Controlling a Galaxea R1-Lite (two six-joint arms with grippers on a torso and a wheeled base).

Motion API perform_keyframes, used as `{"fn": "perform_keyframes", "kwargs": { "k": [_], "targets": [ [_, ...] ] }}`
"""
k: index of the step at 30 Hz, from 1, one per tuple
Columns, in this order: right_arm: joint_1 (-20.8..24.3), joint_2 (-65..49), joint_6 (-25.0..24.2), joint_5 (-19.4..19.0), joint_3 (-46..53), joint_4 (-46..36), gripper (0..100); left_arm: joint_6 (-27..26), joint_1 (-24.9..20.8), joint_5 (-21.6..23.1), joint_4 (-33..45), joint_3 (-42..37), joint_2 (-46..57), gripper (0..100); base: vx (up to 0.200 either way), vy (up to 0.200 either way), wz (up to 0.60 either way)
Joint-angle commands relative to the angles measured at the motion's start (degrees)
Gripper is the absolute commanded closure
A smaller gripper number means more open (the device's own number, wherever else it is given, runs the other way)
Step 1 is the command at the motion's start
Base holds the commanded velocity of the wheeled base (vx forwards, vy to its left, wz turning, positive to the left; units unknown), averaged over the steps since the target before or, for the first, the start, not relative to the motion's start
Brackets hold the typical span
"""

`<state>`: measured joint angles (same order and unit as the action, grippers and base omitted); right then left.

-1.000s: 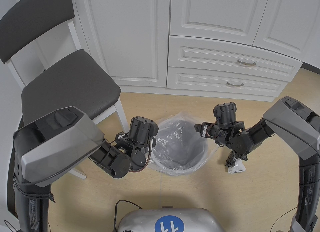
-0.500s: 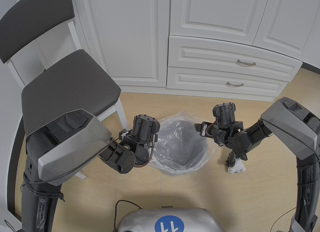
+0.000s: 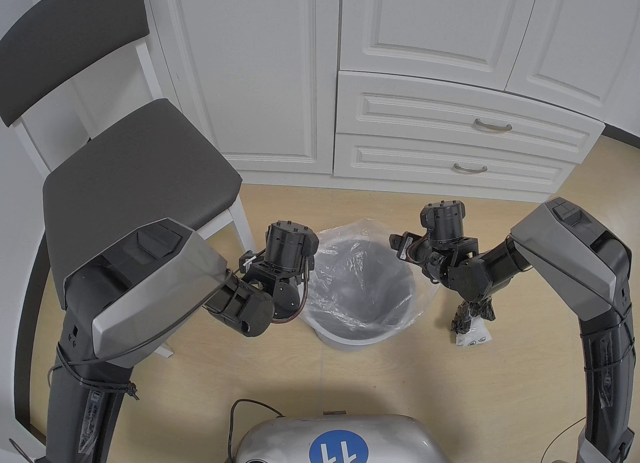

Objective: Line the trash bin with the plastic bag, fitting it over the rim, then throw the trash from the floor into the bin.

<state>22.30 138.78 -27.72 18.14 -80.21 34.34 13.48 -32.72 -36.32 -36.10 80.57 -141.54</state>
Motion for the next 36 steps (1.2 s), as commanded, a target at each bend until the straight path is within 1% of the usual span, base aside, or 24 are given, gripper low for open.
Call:
{"fn": "perform_keyframes", "kwargs": {
  "k": [1, 8, 12, 15, 16, 19, 26, 31, 36],
  "targets": [
    [-0.6, 2.6, -1.5, 0.1, -3.1, 1.1, 0, 0.4, 0.2, -0.2, -0.2, 1.4, -0.7, 0, 0.000, 0.000, 0.00],
    [-0.9, 3.5, -2.2, 0.1, -3.6, 5.6, 0, 0.4, 0.3, -1.8, -0.5, 2.6, -1.0, 0, 0.000, 0.000, 0.00],
    [-0.7, 2.1, -2.2, -0.1, -2.0, 5.3, 0, 0.3, 0.3, -1.8, 0.1, 1.9, -0.8, 0, 0.000, 0.000, 0.00],
    [-0.3, -0.5, -2.2, -1.1, 0.2, 4.9, 0, 0.3, 0.3, -1.8, 0.3, 1.2, -0.5, 0, 0.000, 0.000, 0.00],
    [-0.1, -2.4, -2.3, -3.0, 2.2, 4.9, 0, -0.1, 0.2, -1.8, 0.3, -0.5, 0.0, 0, 0.000, 0.000, 0.00],
    [-0.1, -4.1, -2.4, -5.6, 3.9, 4.9, 0, -0.8, 0.1, -1.8, 0.3, -2.1, 1.3, 0, 0.000, 0.000, 0.00],
    [-0.7, -5.3, -3.2, -7.4, 5.0, 3.2, 0, -1.2, 0.1, -1.9, 0.3, -2.4, 1.8, 0, 0.000, 0.000, 0.00],
    [-0.6, -7.2, -3.7, -10.9, 6.2, 0.3, 0, -1.7, 0.1, -1.9, 0.3, -3.3, 2.2, 0, 0.000, 0.000, 0.00],
    [-0.4, -6.9, -5.4, -11.7, 6.2, 0.1, 0, -2.0, 0.1, -1.8, 0.3, -3.6, 2.1, 0, 0.000, 0.000, 0.00]
  ]
}}
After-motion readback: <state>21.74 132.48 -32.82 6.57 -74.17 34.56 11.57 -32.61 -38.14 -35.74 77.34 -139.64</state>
